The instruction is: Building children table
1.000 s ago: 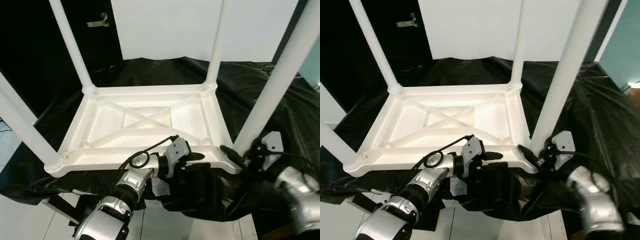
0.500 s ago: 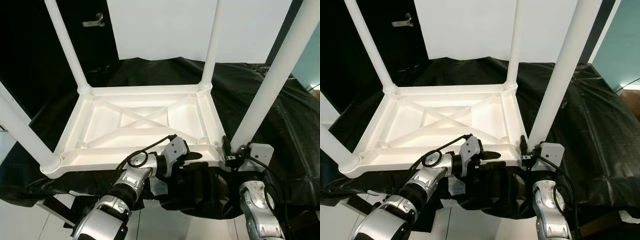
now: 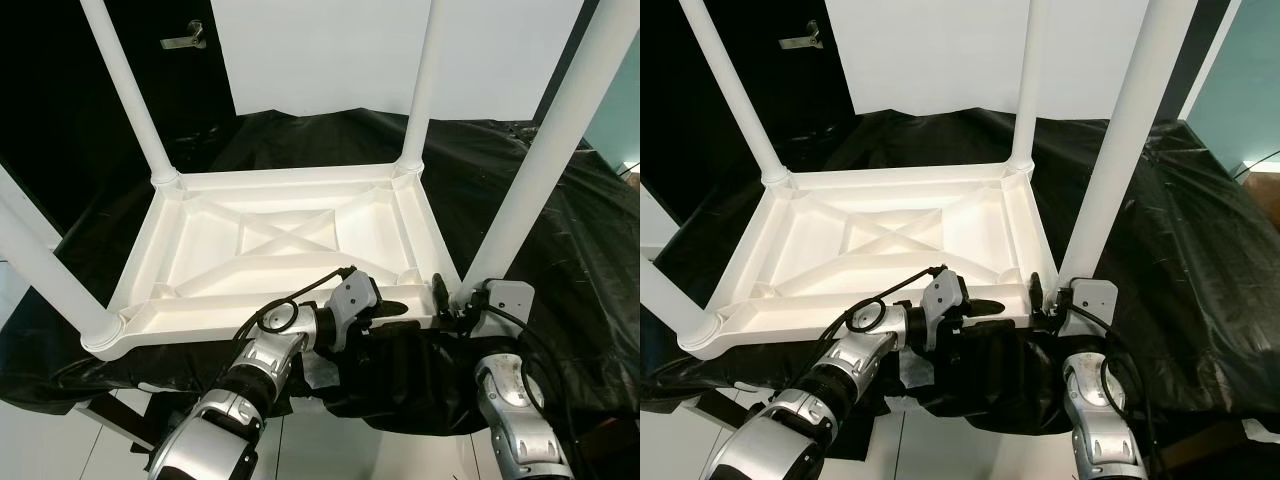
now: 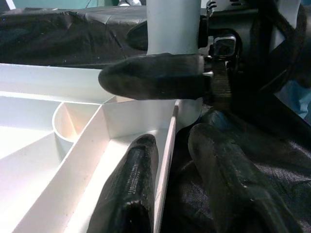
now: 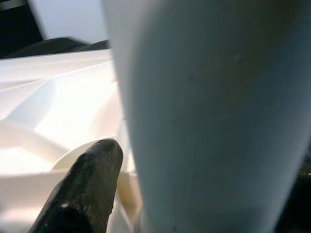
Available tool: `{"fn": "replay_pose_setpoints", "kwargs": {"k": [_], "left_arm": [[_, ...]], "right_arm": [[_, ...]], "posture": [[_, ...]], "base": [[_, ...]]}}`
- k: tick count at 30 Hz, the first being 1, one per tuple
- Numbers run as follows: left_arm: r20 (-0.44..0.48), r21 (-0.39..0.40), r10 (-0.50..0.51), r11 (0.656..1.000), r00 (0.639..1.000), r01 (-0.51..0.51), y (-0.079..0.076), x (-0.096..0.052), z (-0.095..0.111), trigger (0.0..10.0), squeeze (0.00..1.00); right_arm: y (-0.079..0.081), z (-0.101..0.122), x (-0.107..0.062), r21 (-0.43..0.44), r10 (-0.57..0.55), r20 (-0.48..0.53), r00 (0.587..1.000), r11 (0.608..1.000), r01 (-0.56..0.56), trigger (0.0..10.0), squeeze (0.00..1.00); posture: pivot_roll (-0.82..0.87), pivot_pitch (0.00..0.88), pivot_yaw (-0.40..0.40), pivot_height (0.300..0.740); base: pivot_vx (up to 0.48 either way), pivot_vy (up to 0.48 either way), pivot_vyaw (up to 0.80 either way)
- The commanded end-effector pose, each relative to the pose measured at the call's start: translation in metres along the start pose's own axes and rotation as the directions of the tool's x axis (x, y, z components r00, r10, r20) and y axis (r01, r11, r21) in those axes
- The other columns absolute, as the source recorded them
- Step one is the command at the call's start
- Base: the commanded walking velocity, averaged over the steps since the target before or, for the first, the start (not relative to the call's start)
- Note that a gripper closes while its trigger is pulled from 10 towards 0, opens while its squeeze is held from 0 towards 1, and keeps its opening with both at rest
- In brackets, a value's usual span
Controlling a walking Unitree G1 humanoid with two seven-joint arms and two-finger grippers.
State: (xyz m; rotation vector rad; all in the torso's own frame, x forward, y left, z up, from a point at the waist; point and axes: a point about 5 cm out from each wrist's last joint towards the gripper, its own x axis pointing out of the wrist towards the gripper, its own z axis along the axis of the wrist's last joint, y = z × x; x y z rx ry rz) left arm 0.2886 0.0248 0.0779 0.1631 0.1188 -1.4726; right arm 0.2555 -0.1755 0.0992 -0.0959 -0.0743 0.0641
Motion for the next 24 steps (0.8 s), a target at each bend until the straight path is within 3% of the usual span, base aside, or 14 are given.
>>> {"fn": "replay_pose_setpoints", "kwargs": {"k": [1, 2, 4, 5, 6, 7, 8, 9, 12, 13, 14, 15, 16, 24], "left_arm": [[-0.144, -0.148, -0.11, 0.985, 0.983, 0.088, -0.025, -0.004, -0.041, 10.0, 0.0], [-0.145, -0.147, -0.111, 0.985, 0.983, 0.089, -0.025, -0.004, -0.041, 10.0, 0.0], [-0.145, -0.147, -0.111, 0.985, 0.983, 0.089, -0.025, -0.004, -0.041, 10.0, 0.0], [-0.144, -0.146, -0.114, 0.985, 0.983, 0.093, -0.025, -0.004, -0.04, 10.0, 0.0], [-0.144, -0.146, -0.114, 0.985, 0.983, 0.093, -0.025, -0.004, -0.04, 10.0, 0.0], [-0.144, -0.144, -0.121, 0.985, 0.982, 0.1, -0.025, -0.003, -0.04, 10.0, 0.0], [-0.144, -0.144, -0.121, 0.985, 0.982, 0.1, -0.025, -0.003, -0.04, 10.0, 0.0], [-0.145, -0.143, -0.126, 0.984, 0.981, 0.105, -0.025, -0.002, -0.039, 10.0, 0.0], [-0.145, -0.143, -0.126, 0.984, 0.981, 0.105, -0.025, -0.002, -0.039, 10.0, 0.0], [-0.145, -0.142, -0.128, 0.984, 0.981, 0.107, -0.025, -0.002, -0.039, 10.0, 0.0], [-0.145, -0.141, -0.127, 0.984, 0.981, 0.107, -0.024, -0.002, -0.039, 10.0, 0.0], [-0.145, -0.141, -0.127, 0.984, 0.981, 0.107, -0.024, -0.002, -0.039, 10.0, 0.0], [-0.145, -0.141, -0.125, 0.984, 0.981, 0.105, -0.024, -0.002, -0.039, 10.0, 0.0], [-0.146, -0.146, -0.119, 0.984, 0.982, 0.098, -0.025, -0.005, -0.041, 10.0, 0.0]], "right_arm": [[0.0, 0.008, 0.006, 0.004, 0.074, 0.02, 0.997, 0.997, -0.074, 10.0, 0.0], [-0.003, 0.011, 0.007, -0.007, 0.126, 0.025, 0.992, 0.992, -0.126, 10.0, 0.0], [-0.003, 0.011, 0.007, -0.007, 0.126, 0.025, 0.992, 0.992, -0.126, 10.0, 0.0], [-0.007, 0.019, 0.007, -0.046, 0.243, 0.03, 0.97, 0.969, -0.241, 10.0, 0.0], [-0.007, 0.019, 0.007, -0.046, 0.243, 0.03, 0.97, 0.969, -0.241, 10.0, 0.0], [-0.012, 0.027, 0.006, -0.092, 0.345, 0.026, 0.938, 0.935, -0.342, 10.0, 0.0], [-0.012, 0.027, 0.006, -0.092, 0.345, 0.026, 0.938, 0.935, -0.342, 10.0, 0.0], [-0.018, 0.034, 0.004, -0.135, 0.431, 0.011, 0.903, 0.895, -0.425, 10.0, 0.0], [-0.018, 0.034, 0.004, -0.135, 0.431, 0.011, 0.903, 0.895, -0.425, 10.0, 0.0], [-0.025, 0.039, 0.004, -0.17, 0.489, -0.013, 0.872, 0.858, -0.484, 10.0, 0.0], [-0.032, 0.044, 0.002, -0.196, 0.534, -0.036, 0.845, 0.825, -0.53, 8.2, 0.0], [-0.032, 0.044, 0.002, -0.196, 0.534, -0.036, 0.845, 0.825, -0.53, 8.2, 0.0], [-0.037, 0.047, 0.001, -0.208, 0.561, -0.054, 0.826, 0.803, -0.558, 0.0, 0.0], [-0.045, 0.04, -0.008, -0.164, 0.658, -0.172, 0.734, 0.715, -0.68, 0.0, 0.0]], "posture": [[-0.12, 0.0, 0.03, 0.74], [-0.13, 0.0, 0.033, 0.74], [-0.13, 0.0, 0.033, 0.74], [-0.13, 0.0, 0.039, 0.74], [-0.13, 0.0, 0.039, 0.74], [-0.14, 0.0, 0.042, 0.74], [-0.14, 0.0, 0.042, 0.74], [-0.14, 0.0, 0.043, 0.74], [-0.14, 0.0, 0.043, 0.74], [-0.14, 0.0, 0.043, 0.74], [-0.14, 0.0, 0.042, 0.74], [-0.14, 0.0, 0.042, 0.74], [-0.14, 0.0, 0.042, 0.74], [-0.13, 0.0, 0.041, 0.74]], "base": [[0.0, 0.0, 0.0], [0.0, 0.0, 0.0], [0.0, 0.0, 0.0], [0.0, 0.0, 0.0], [0.0, 0.0, 0.0], [0.0, 0.0, 0.0], [0.0, 0.0, 0.0], [0.0, 0.0, 0.0], [0.0, 0.0, 0.0], [0.0, 0.0, 0.0], [0.0, 0.0, 0.0], [0.0, 0.0, 0.0], [0.0, 0.0, 0.0], [0.0, 0.0, 0.0]]}}
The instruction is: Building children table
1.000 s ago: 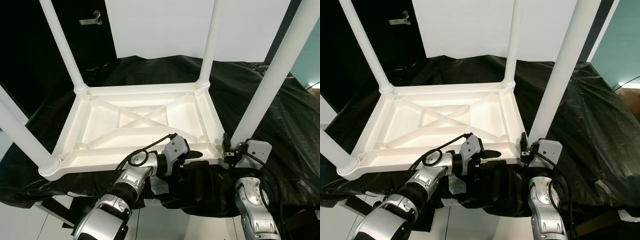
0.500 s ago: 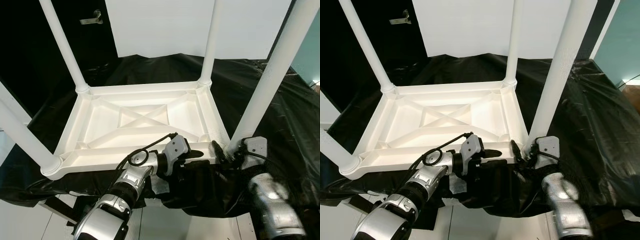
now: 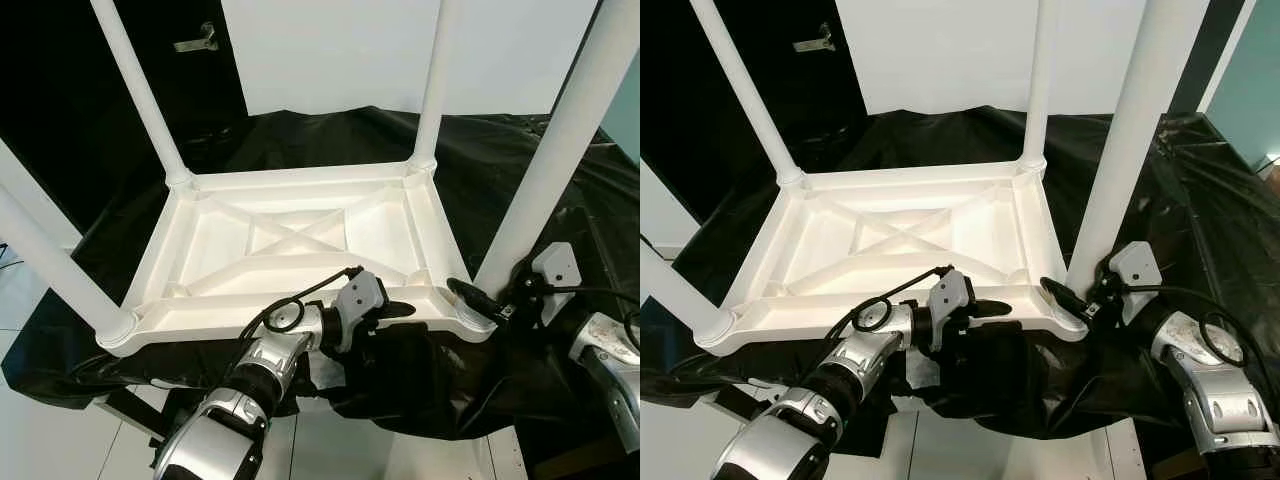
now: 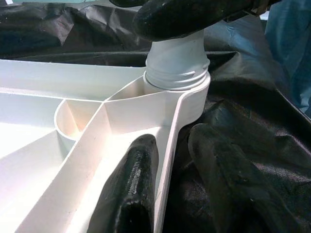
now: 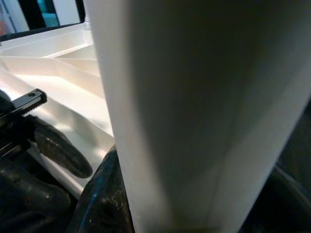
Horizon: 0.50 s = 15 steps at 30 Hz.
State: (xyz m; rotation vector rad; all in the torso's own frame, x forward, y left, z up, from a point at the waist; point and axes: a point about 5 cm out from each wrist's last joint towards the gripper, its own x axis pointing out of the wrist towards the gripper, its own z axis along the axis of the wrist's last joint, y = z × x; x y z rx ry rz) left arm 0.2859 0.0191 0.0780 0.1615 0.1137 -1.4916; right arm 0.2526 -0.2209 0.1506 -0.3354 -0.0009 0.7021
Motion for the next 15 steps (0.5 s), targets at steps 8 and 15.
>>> {"fn": "replay_pose_setpoints", "kwargs": {"k": [8, 15], "left_arm": [[-0.15, -0.148, -0.104, 0.986, 0.983, 0.081, -0.022, -0.01, -0.041, 10.0, 0.0], [-0.151, -0.146, -0.101, 0.986, 0.983, 0.079, -0.021, -0.009, -0.041, 10.0, 0.0]], "right_arm": [[0.018, -0.019, 0.0, 0.077, 0.12, -0.089, 0.989, 0.991, -0.113, 0.0, 0.0], [0.024, -0.028, 0.027, 0.16, -0.309, -0.055, 0.95, 0.936, 0.313, 0.0, 0.0]], "posture": [[-0.13, 0.0, 0.045, 0.74], [-0.13, 0.0, 0.04, 0.74]], "base": [[0.0, 0.0, 0.0], [0.0, 0.0, 0.0]]}}
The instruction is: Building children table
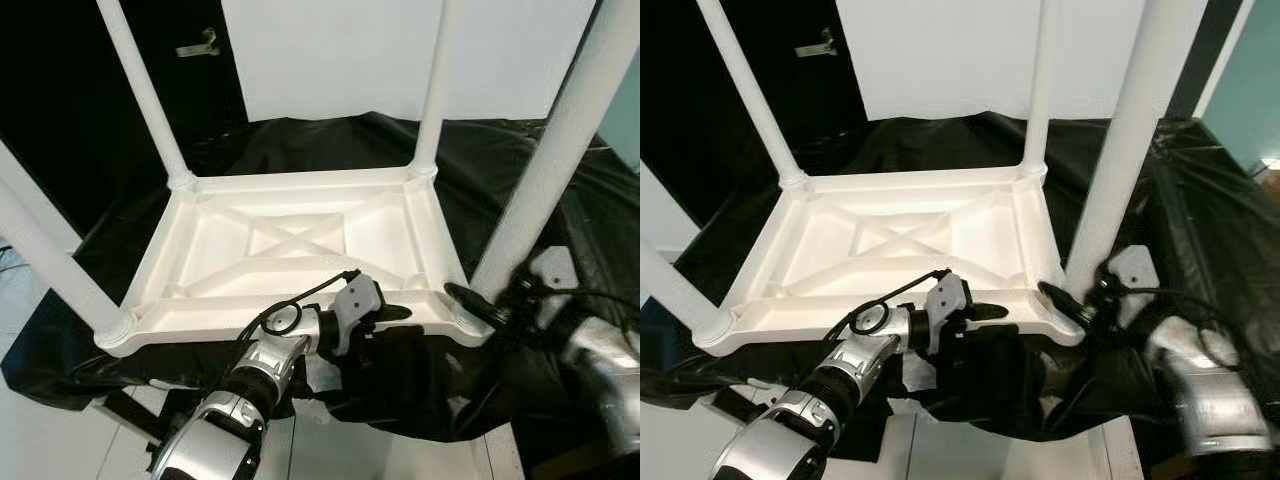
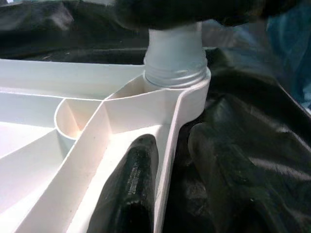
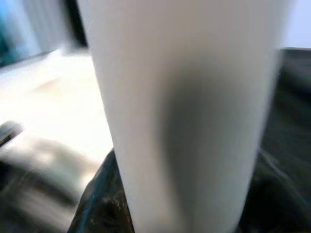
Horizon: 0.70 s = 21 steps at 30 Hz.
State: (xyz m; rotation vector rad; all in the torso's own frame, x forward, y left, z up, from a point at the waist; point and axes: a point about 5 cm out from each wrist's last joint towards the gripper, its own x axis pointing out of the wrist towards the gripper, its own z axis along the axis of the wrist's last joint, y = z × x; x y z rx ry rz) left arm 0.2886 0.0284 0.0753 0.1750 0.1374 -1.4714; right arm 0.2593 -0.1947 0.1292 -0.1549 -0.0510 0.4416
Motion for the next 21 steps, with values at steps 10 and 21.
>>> {"fn": "replay_pose_setpoints", "kwargs": {"k": [10, 21], "left_arm": [[-0.13, -0.137, -0.115, 0.986, 0.985, 0.097, -0.024, -0.002, -0.037, 10.0, 0.0], [-0.125, -0.135, -0.117, 0.986, 0.985, 0.1, -0.024, 0.001, -0.035, 10.0, 0.0]], "right_arm": [[0.042, -0.031, 0.007, 0.078, -0.412, -0.095, 0.906, 0.905, 0.419, 0.0, 0.0], [0.049, -0.022, 0.017, 0.036, -0.403, -0.036, 0.914, 0.914, 0.405, 10.0, 0.0]], "posture": [[-0.12, 0.0, 0.046, 0.74], [-0.12, 0.0, 0.039, 0.74]], "base": [[0.0, 0.0, 0.0], [0.0, 0.0, 0.0]]}}
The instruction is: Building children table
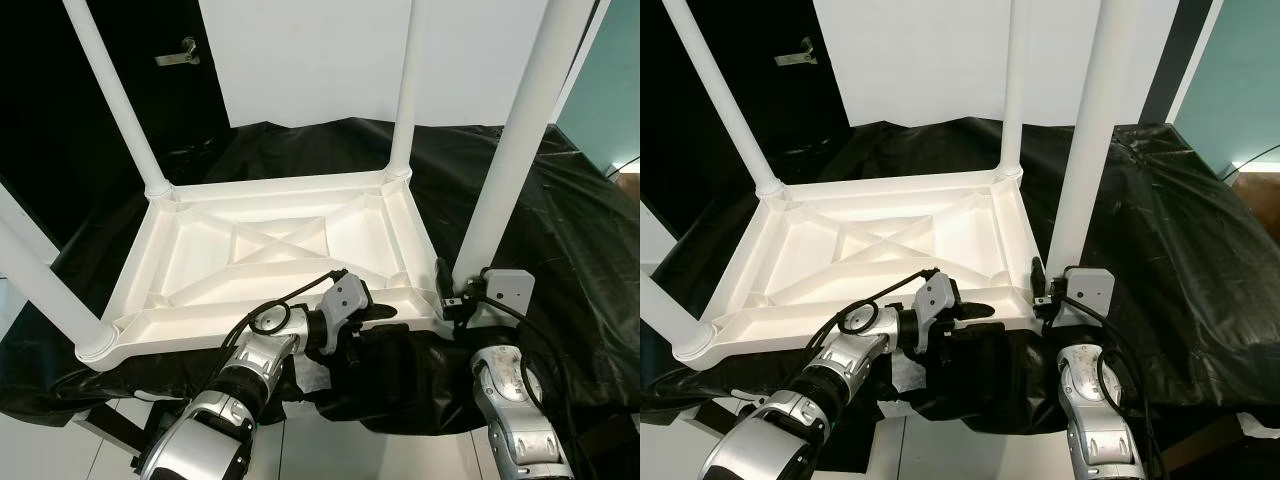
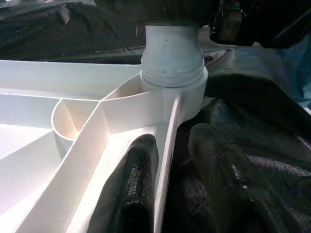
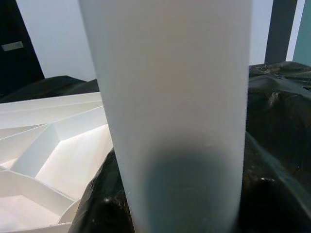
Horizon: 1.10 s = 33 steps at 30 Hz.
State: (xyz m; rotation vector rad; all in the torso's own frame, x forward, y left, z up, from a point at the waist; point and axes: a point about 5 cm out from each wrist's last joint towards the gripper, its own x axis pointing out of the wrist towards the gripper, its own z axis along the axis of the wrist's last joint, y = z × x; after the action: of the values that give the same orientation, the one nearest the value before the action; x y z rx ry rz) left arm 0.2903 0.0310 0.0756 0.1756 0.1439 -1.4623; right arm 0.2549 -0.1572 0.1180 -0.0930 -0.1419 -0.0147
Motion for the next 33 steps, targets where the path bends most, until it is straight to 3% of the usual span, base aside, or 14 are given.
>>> {"fn": "replay_pose_setpoints", "kwargs": {"k": [1, 8, 9, 10, 11, 15, 17, 19, 22, 23, 25, 26, 30, 33], "left_arm": [[-0.121, -0.132, -0.123, 0.985, 0.985, 0.107, -0.026, 0.003, -0.036, 10.0, 0.0], [-0.123, -0.137, -0.124, 0.985, 0.985, 0.107, -0.027, 0.002, -0.038, 10.0, 0.0], [-0.123, -0.136, -0.126, 0.985, 0.984, 0.109, -0.027, 0.003, -0.038, 10.0, 0.0], [-0.123, -0.136, -0.126, 0.985, 0.984, 0.109, -0.027, 0.003, -0.038, 10.0, 0.0], [-0.122, -0.133, -0.13, 0.985, 0.984, 0.114, -0.028, 0.003, -0.037, 10.0, 0.0], [-0.12, -0.13, -0.133, 0.985, 0.984, 0.118, -0.028, 0.005, -0.036, 10.0, 0.0], [-0.119, -0.13, -0.134, 0.984, 0.984, 0.118, -0.028, 0.005, -0.036, 10.0, 0.0], [-0.123, -0.133, -0.135, 0.984, 0.983, 0.118, -0.028, 0.003, -0.037, 10.0, 0.0], [-0.125, -0.132, -0.135, 0.984, 0.983, 0.119, -0.028, 0.003, -0.037, 10.0, 0.0], [-0.125, -0.132, -0.136, 0.984, 0.983, 0.119, -0.028, 0.003, -0.037, 10.0, 0.0], [-0.125, -0.132, -0.135, 0.984, 0.983, 0.119, -0.028, 0.003, -0.037, 10.0, 0.0], [-0.124, -0.131, -0.135, 0.984, 0.983, 0.119, -0.028, 0.003, -0.037, 10.0, 0.0], [-0.12, -0.13, -0.134, 0.984, 0.984, 0.118, -0.027, 0.004, -0.036, 10.0, 0.0], [-0.12, -0.13, -0.132, 0.985, 0.984, 0.117, -0.027, 0.004, -0.036, 10.0, 0.0]], "right_arm": [[0.011, -0.015, -0.002, 0.003, 0.058, -0.083, 0.995, 0.998, -0.058, 10.0, 1.0], [-0.005, -0.01, 0.006, -0.035, 0.159, -0.077, 0.984, 0.986, -0.162, 10.0, 1.0], [-0.008, -0.008, 0.007, -0.062, 0.202, -0.075, 0.977, 0.977, -0.206, 10.0, 0.53], [-0.008, -0.008, 0.007, -0.062, 0.202, -0.075, 0.977, 0.977, -0.206, 10.0, 0.53], [-0.013, -0.007, 0.006, -0.088, 0.25, -0.081, 0.965, 0.962, -0.257, 10.0, 0.0], [-0.022, -0.007, 0.003, -0.115, 0.339, -0.108, 0.935, 0.93, -0.35, 10.0, 0.0], [-0.031, -0.005, -0.001, -0.122, 0.425, -0.139, 0.894, 0.889, -0.442, 10.0, 0.0], [-0.041, 0.005, -0.005, -0.126, 0.56, -0.173, 0.81, 0.803, -0.582, 10.0, 0.0], [-0.045, 0.01, -0.005, -0.136, 0.611, -0.193, 0.768, 0.758, -0.638, 9.1, 0.0], [-0.045, 0.01, -0.006, -0.135, 0.626, -0.2, 0.754, 0.744, -0.654, 4.3, 0.0], [-0.045, 0.011, -0.006, -0.131, 0.639, -0.205, 0.742, 0.733, -0.667, 4.3, 0.0], [-0.042, 0.012, -0.008, -0.113, 0.672, -0.211, 0.71, 0.705, -0.7, 0.5, 0.0], [-0.036, 0.015, -0.013, -0.062, 0.74, -0.216, 0.637, 0.641, -0.765, 0.0, 0.0], [-0.038, 0.007, -0.015, -0.039, 0.738, -0.24, 0.631, 0.642, -0.766, 0.0, 0.0]], "posture": [[-0.12, 0.0, 0.038, 0.74], [-0.13, 0.0, 0.041, 0.74], [-0.13, 0.0, 0.042, 0.74], [-0.13, 0.0, 0.042, 0.74], [-0.13, 0.0, 0.043, 0.74], [-0.14, 0.0, 0.044, 0.74], [-0.14, 0.0, 0.044, 0.74], [-0.14, 0.0, 0.044, 0.74], [-0.14, 0.0, 0.044, 0.74], [-0.14, 0.0, 0.043, 0.74], [-0.14, 0.0, 0.043, 0.74], [-0.14, 0.0, 0.043, 0.74], [-0.14, 0.0, 0.043, 0.74], [-0.13, 0.0, 0.042, 0.74]], "base": [[0.0, 0.0, 0.0], [0.0, 0.0, 0.0], [0.0, 0.0, 0.0], [0.0, 0.0, 0.0], [0.0, 0.0, 0.0], [0.0, 0.0, 0.0], [0.0, 0.0, 0.0], [0.0, 0.0, 0.0], [0.0, 0.0, 0.0], [0.0, 0.0, 0.0], [0.0, 0.0, 0.0], [0.0, 0.0, 0.0], [0.0, 0.0, 0.0], [0.0, 0.0, 0.0]]}}
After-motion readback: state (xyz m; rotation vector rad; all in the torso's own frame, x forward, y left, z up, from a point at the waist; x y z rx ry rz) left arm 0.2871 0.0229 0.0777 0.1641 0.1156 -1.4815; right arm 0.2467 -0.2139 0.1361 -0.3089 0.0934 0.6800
